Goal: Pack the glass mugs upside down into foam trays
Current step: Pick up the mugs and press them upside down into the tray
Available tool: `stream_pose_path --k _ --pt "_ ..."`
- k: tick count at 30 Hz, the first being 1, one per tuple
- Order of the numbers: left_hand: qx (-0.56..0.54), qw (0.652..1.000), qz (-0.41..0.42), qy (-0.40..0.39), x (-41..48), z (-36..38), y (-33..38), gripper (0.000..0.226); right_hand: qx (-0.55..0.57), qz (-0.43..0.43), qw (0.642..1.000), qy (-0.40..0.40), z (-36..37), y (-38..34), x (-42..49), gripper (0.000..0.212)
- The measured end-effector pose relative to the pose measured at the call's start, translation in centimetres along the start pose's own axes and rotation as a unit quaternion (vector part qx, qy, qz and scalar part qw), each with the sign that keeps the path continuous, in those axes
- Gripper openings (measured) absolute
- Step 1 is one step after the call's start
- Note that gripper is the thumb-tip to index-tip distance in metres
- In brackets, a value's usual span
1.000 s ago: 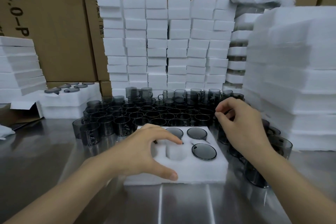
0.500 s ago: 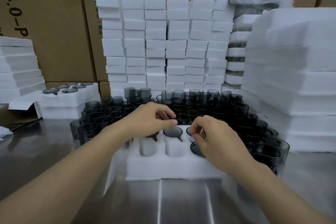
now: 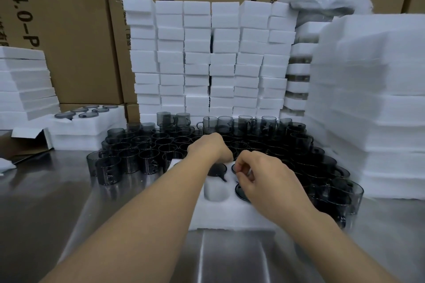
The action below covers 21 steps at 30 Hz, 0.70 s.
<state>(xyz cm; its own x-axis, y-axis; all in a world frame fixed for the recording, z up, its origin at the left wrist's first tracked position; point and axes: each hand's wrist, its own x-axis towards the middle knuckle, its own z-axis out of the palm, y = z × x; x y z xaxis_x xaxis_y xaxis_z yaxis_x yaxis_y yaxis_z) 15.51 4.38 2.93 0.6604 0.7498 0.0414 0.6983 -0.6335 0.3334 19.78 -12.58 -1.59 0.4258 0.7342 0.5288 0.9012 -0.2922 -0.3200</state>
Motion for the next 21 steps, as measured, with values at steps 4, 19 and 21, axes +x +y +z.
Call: stream_pose_path --k 4,19,21 --pt "0.054 0.997 0.029 0.039 -0.1 -0.5 0.9 0.020 -0.009 -0.006 1.000 -0.001 -0.1 -0.2 0.0 0.006" --pt "-0.746 0.660 0.090 -0.007 -5.3 -3.7 -4.3 0.025 -0.035 0.009 0.999 -0.001 -0.7 -1.0 -0.4 0.002" --pt "-0.825 0.558 0.075 -0.046 -5.8 -2.6 -4.8 0.024 -0.036 0.009 0.999 0.008 -0.5 -0.9 -0.5 0.004"
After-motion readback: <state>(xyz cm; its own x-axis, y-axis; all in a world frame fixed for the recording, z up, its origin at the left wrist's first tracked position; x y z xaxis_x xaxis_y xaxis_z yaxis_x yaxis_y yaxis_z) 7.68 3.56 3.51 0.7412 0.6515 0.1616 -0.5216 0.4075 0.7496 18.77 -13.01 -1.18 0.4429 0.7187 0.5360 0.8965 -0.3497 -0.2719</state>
